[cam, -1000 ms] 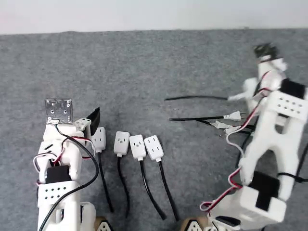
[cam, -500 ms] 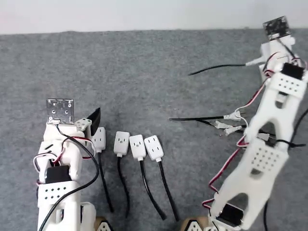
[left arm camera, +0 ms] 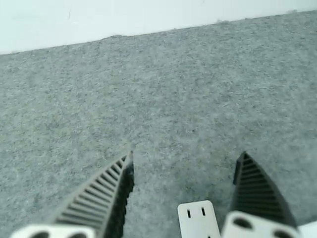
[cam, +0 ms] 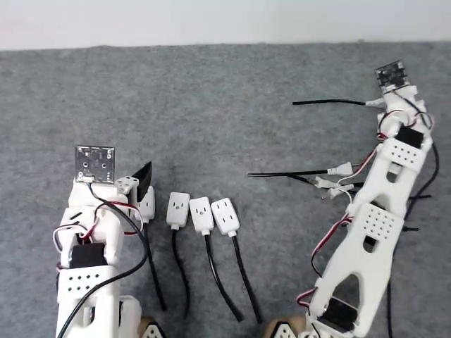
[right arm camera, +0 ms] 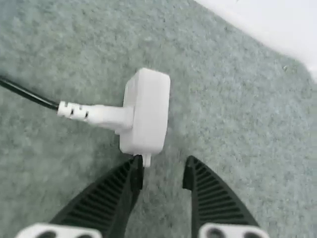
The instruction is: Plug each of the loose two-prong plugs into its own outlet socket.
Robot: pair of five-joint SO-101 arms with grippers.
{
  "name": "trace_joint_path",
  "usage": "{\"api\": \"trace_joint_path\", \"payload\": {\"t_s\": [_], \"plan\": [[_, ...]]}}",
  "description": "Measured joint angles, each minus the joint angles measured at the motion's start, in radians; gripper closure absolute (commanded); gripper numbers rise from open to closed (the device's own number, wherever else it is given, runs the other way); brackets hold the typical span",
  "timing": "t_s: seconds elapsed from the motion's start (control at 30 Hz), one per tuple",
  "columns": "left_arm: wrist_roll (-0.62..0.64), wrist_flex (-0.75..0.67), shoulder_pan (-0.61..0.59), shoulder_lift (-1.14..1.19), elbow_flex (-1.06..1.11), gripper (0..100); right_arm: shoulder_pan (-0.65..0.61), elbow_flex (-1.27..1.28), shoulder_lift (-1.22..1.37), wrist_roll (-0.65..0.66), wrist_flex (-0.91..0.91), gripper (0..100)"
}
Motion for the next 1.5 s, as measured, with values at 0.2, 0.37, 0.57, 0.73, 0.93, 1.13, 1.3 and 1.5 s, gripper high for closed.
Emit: {"api": "trace_joint_path", "payload": {"t_s": [0.2,0.37,0.57,0.73,0.93,1.13,1.3,1.5], "plan": [[-0.003,-0.031,0.005,0.000,0.015,69,0.003,-0.029,-0.046,-0.020,0.229,77.0],[-0.005,-0.034,0.006,0.000,0.015,69,-0.003,-0.031,-0.235,-0.092,0.535,70.5],[-0.005,-0.037,0.005,0.000,0.015,69,-0.061,-0.002,-0.419,-0.107,0.887,74.5],[-0.005,-0.043,0.005,0.000,0.015,69,-0.009,0.255,-0.499,-0.026,0.896,74.6],[-0.005,-0.043,0.005,0.000,0.015,69,0.003,0.690,-0.652,0.239,0.896,74.6],[-0.006,-0.043,0.005,0.000,0.015,69,0.011,1.036,-0.787,0.497,0.896,74.6],[-0.008,-0.075,0.005,0.000,0.043,69,0.041,1.160,-0.862,0.629,0.896,74.6],[-0.021,-0.087,0.005,0.000,0.044,69,0.066,1.175,-0.867,0.674,0.896,74.6]]}}
